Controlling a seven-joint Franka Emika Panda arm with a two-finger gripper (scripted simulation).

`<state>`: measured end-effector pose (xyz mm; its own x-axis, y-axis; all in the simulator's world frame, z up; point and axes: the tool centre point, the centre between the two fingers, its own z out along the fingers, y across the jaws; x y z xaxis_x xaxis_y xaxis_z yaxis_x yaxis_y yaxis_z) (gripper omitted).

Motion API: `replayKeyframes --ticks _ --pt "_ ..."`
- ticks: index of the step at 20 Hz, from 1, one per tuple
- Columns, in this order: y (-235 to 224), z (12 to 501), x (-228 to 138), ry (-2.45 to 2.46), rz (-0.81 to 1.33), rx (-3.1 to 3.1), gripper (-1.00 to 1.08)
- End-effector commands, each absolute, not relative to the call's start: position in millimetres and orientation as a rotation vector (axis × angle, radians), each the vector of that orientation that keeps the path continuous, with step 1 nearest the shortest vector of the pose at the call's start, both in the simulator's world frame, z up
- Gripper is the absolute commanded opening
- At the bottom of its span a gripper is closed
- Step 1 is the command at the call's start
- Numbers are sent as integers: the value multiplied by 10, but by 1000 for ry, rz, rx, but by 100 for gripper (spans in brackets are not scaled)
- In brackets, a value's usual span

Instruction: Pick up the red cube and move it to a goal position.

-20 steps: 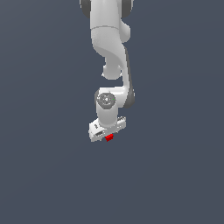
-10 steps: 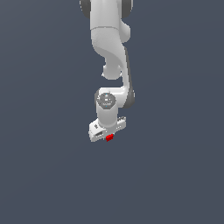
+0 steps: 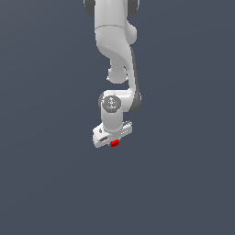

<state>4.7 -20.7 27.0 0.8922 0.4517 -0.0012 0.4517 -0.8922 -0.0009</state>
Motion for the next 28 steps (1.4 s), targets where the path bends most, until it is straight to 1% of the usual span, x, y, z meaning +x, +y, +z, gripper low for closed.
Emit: replayKeyframes --ticks 1,6,11,20,28 --pt "-221 350 32 -729 0 -3056 -100" --pt "-264 595 -39 -729 1 -3056 -100" --pt "-326 971 -145 -729 1 -3056 -100" --pt "-472 1879 -393 -730 1 -3056 -100" --pt "-619 2811 -635 -731 0 -3054 -100"
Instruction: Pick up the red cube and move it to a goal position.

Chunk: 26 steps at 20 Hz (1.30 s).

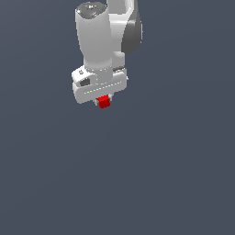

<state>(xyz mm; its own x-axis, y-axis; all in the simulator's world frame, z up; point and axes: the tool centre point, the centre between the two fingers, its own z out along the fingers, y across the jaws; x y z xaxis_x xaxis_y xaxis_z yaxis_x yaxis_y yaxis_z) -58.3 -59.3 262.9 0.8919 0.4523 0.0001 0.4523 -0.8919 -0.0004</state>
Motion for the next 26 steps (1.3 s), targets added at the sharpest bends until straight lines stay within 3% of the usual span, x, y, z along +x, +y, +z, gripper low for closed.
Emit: replayKeyframes --ticks 1,14,26 --pt "-638 2926 -664 -731 -1 -3054 -100" --pt "-846 4145 -945 -730 -1 -3055 -100" --pt "-916 4507 -1001 -729 0 -3056 -100"
